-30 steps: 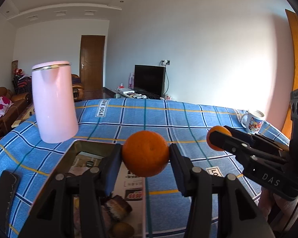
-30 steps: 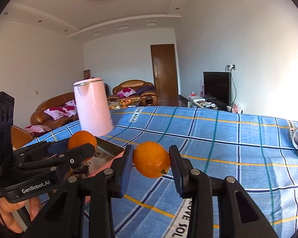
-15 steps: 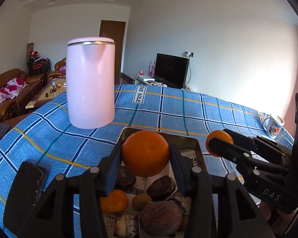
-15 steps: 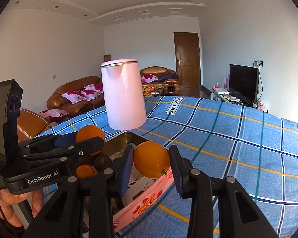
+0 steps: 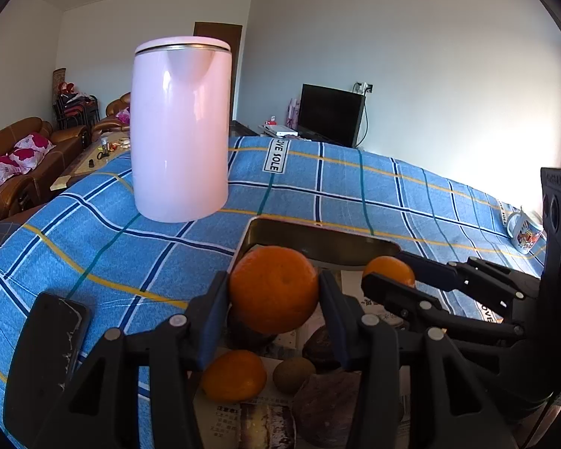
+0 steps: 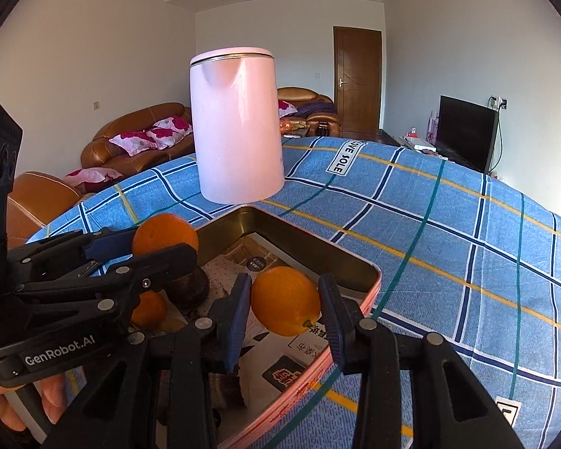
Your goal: Organize fruits
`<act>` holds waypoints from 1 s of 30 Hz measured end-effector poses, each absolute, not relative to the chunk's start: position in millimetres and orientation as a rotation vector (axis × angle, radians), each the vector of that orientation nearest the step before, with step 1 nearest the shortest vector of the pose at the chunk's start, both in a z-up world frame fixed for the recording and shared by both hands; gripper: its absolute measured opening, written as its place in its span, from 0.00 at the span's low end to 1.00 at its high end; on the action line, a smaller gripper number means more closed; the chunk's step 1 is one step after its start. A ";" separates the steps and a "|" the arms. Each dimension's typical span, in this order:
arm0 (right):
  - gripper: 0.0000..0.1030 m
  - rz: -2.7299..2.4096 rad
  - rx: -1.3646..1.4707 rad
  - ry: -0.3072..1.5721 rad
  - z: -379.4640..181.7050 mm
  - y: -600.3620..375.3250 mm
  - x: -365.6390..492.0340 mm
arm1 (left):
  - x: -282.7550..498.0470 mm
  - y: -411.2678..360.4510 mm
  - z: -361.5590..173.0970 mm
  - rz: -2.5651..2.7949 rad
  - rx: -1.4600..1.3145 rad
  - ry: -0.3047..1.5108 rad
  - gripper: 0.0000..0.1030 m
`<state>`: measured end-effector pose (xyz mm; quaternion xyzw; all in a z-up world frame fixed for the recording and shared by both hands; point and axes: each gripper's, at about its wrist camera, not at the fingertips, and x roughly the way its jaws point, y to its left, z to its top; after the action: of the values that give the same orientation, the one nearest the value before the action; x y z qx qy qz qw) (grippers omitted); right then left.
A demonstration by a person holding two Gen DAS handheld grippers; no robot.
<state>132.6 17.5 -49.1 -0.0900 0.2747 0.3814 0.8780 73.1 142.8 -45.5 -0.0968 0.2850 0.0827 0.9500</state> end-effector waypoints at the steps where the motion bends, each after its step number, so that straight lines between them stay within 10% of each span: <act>1: 0.38 0.795 -0.189 0.572 -48.8 17.6 132.2 | 73.4 143.1 -46.1 0.168 -0.197 0.582 0.48; 21: 0.39 0.785 -0.192 0.604 -50.3 18.8 132.8 | 73.9 143.1 -48.0 0.172 -0.194 0.592 0.49; 30: 0.61 0.754 -0.130 0.573 -45.7 -0.2 125.9 | 51.3 136.7 -32.3 0.186 -0.176 0.522 0.64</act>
<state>125.9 -0.2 -45.7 -0.0624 0.2759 0.3626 0.8880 51.3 136.7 -32.3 -0.0869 0.2572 0.0918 0.9581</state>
